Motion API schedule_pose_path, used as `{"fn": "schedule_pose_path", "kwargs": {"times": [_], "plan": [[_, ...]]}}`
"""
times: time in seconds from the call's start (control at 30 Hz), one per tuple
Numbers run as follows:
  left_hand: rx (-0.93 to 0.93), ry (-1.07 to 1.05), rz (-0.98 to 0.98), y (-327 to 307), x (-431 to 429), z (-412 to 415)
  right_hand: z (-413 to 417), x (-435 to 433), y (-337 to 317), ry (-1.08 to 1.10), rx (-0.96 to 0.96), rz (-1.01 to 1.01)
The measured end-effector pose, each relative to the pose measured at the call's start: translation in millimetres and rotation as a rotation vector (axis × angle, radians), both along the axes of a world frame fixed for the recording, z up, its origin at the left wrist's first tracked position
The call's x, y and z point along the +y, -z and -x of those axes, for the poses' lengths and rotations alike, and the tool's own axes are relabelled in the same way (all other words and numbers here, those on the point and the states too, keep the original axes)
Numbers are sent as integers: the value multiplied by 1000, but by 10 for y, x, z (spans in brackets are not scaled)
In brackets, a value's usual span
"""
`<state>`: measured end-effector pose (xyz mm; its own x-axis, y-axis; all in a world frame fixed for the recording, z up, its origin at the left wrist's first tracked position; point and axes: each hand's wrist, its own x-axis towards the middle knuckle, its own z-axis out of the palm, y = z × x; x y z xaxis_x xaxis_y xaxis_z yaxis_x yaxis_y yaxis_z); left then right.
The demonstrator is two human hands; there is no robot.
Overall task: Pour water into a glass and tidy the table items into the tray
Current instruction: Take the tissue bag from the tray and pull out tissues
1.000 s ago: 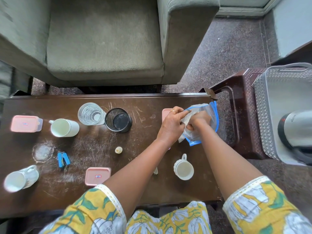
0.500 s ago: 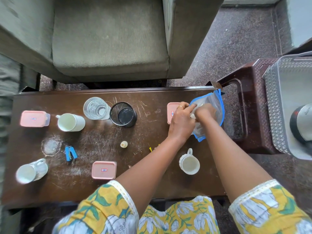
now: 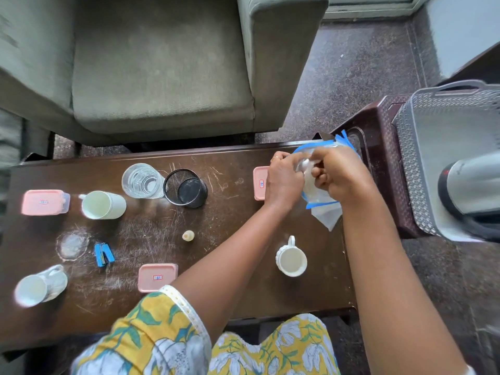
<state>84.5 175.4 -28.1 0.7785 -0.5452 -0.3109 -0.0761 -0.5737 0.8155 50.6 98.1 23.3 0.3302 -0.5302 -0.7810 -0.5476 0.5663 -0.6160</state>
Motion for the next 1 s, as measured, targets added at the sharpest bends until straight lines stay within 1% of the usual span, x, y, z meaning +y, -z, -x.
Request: {"fn": "schedule_pose_path", "kwargs": {"times": [0.1,0.2,0.23,0.3,0.33,0.4,0.47,0.53,0.63,0.67,0.77,0.83,0.9,1.0], "plan": [[86,-18,2,20,51,-60,50,-47,-113,103,-101,-128],[207,4,3,50,188,-79,181,-129,-217,88,-206,-171],[269,5,40,45,235,-76,232,-143,-230,76,-252,-155],[487,-41,181,7,300,-70,311,-130,-178,75,-339,-102],[594,-75,239,-2,309,-70,337,-105,-107,65,-350,-69],[763,-167,278,-26,301,-77,368,-45,60,0,-279,38],[879,-225,263,-26,298,-98,400,8,234,-89,-204,134],[886,-208,268,44,321,-123,452,31,358,-119,-187,157],[771,-116,255,162,417,-129,523,50,445,-107,-239,164],[766,-97,271,194,451,-132,534,62,461,-88,-269,153],[859,-50,335,239,546,-135,550,105,507,-108,-290,125],[891,1,331,264,604,-134,563,108,534,-140,-284,127],[901,21,332,281,645,-140,562,94,548,-158,-307,118],[885,-22,339,262,657,-165,544,89,551,-164,-395,76]]}}
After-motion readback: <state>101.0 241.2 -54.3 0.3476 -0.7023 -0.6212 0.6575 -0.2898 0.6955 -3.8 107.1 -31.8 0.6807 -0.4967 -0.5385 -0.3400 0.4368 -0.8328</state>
